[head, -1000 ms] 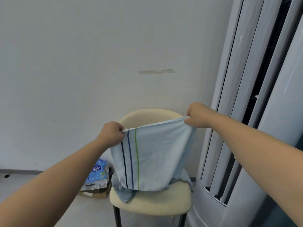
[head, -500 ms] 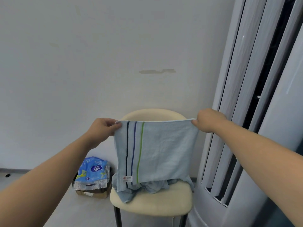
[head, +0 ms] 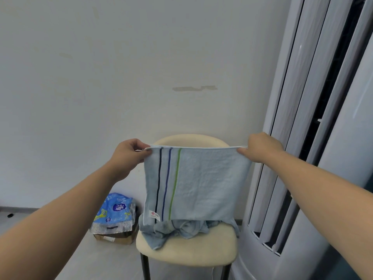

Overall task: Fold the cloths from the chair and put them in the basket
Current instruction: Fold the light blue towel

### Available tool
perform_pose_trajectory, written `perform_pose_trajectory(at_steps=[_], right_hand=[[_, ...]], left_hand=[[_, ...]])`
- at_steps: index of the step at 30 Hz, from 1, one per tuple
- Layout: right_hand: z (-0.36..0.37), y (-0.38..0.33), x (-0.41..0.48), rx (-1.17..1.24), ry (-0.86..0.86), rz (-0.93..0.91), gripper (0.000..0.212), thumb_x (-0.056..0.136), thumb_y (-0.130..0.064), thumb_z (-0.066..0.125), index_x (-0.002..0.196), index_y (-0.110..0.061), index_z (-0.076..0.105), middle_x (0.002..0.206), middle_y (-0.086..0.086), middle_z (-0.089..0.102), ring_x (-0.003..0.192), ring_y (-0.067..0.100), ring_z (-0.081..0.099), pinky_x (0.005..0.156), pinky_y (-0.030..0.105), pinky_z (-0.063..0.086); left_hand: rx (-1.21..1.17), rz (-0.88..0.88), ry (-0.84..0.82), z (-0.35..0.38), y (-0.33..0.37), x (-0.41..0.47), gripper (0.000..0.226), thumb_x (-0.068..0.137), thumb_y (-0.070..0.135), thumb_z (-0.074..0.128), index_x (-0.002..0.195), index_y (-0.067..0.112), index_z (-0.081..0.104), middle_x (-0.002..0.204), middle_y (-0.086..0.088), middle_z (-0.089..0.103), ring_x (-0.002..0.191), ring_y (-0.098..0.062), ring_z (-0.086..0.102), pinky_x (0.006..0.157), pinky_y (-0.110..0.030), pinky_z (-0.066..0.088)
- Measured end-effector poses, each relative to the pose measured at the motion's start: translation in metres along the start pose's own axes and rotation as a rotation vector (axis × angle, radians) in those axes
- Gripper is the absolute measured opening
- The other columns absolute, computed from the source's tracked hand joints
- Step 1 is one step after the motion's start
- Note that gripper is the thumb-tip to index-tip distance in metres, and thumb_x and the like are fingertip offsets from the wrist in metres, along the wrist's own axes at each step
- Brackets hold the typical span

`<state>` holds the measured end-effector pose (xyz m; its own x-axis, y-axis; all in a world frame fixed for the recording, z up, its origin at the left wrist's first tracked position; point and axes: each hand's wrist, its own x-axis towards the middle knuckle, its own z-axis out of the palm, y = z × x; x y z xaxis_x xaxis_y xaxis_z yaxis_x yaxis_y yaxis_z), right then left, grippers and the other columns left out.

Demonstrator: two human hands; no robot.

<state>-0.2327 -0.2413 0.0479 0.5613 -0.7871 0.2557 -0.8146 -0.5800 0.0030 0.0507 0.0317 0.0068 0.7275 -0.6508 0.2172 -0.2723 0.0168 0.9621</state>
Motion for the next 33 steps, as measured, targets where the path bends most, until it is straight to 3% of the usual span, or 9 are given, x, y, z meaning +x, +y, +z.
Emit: perform_pose_trajectory(at_steps=[5,8,10,12,15,18,22,27,33], right_hand=[[-0.002,0.002,-0.001,0.045,-0.006,0.041,0.047,0.09,-0.057,0.061,0.07,-0.017,0.049,0.074,0.001,0.045,0.065,0.021,0.048,0.053,0.027,0.035],[0.001,0.002,0.0,0.078,-0.095,0.083,0.037,0.089,-0.046,0.064,0.073,-0.015,0.053,0.077,0.002,0.051,0.066,0.018,0.051,0.053,0.025,0.038],[0.003,-0.004,0.0,0.044,-0.229,0.114,0.027,0.086,-0.037,0.068,0.088,-0.011,0.063,0.084,0.003,0.055,0.075,0.021,0.058,0.059,0.026,0.044],[0.005,-0.013,-0.001,0.027,-0.297,0.059,0.041,0.08,-0.039,0.076,0.107,-0.009,0.068,0.092,0.002,0.059,0.087,0.026,0.061,0.07,0.028,0.048],[-0.006,-0.045,-0.019,0.474,-0.173,-0.139,0.031,0.08,-0.033,0.083,0.105,-0.017,0.074,0.099,-0.003,0.067,0.098,0.02,0.066,0.08,0.025,0.048],[-0.012,-0.083,-0.048,0.893,-0.082,-0.341,0.018,0.082,-0.033,0.082,0.098,-0.026,0.076,0.094,-0.009,0.075,0.09,0.007,0.07,0.08,0.022,0.054],[-0.003,-0.113,-0.063,0.985,0.032,-0.344,0.014,0.088,-0.033,0.077,0.101,-0.031,0.074,0.088,-0.013,0.075,0.083,-0.001,0.067,0.067,0.009,0.046],[0.003,-0.123,-0.063,1.035,0.12,-0.237,0.017,0.093,-0.028,0.071,0.11,-0.025,0.073,0.094,-0.011,0.075,0.09,0.006,0.067,0.072,0.015,0.047],[0.006,-0.127,-0.065,1.027,0.14,-0.229,0.006,0.093,-0.025,0.071,0.091,-0.021,0.075,0.086,-0.011,0.072,0.083,0.005,0.065,0.07,0.017,0.046]], left_hand=[[-0.104,-0.069,0.049,0.002,0.009,-0.002,0.019,0.086,-0.005,0.075,0.086,0.008,0.062,0.081,-0.007,0.064,0.081,-0.023,0.064,0.085,-0.042,0.06],[-0.059,-0.027,0.094,0.007,0.012,-0.002,0.026,0.084,-0.001,0.079,0.083,0.016,0.058,0.073,-0.001,0.063,0.075,-0.021,0.058,0.079,-0.04,0.048],[-0.081,0.012,0.069,0.015,0.019,-0.006,0.027,0.086,0.0,0.076,0.082,0.017,0.055,0.077,-0.005,0.065,0.077,-0.022,0.058,0.078,-0.042,0.046],[-0.068,0.072,0.036,0.028,0.028,-0.01,0.027,0.088,0.001,0.073,0.084,0.017,0.052,0.081,-0.005,0.066,0.077,-0.022,0.058,0.076,-0.042,0.049],[0.036,0.166,-0.018,0.052,0.04,-0.018,0.024,0.088,0.008,0.072,0.086,0.02,0.052,0.082,-0.003,0.071,0.075,-0.018,0.06,0.073,-0.039,0.053],[0.121,0.227,-0.036,0.07,0.045,-0.022,0.025,0.086,0.014,0.075,0.089,0.021,0.051,0.089,-0.003,0.075,0.076,-0.017,0.064,0.077,-0.043,0.056],[0.14,0.244,-0.016,0.077,0.051,-0.028,0.034,0.085,0.012,0.079,0.092,0.018,0.047,0.092,0.002,0.072,0.071,-0.013,0.068,0.074,-0.046,0.058],[0.094,0.201,-0.058,0.071,0.049,-0.032,0.032,0.085,0.006,0.079,0.091,0.016,0.049,0.091,-0.005,0.074,0.074,-0.017,0.069,0.077,-0.049,0.057],[0.079,0.184,-0.068,0.072,0.047,-0.035,0.032,0.086,0.004,0.077,0.094,0.013,0.048,0.091,-0.006,0.074,0.071,-0.016,0.068,0.066,-0.037,0.052]])
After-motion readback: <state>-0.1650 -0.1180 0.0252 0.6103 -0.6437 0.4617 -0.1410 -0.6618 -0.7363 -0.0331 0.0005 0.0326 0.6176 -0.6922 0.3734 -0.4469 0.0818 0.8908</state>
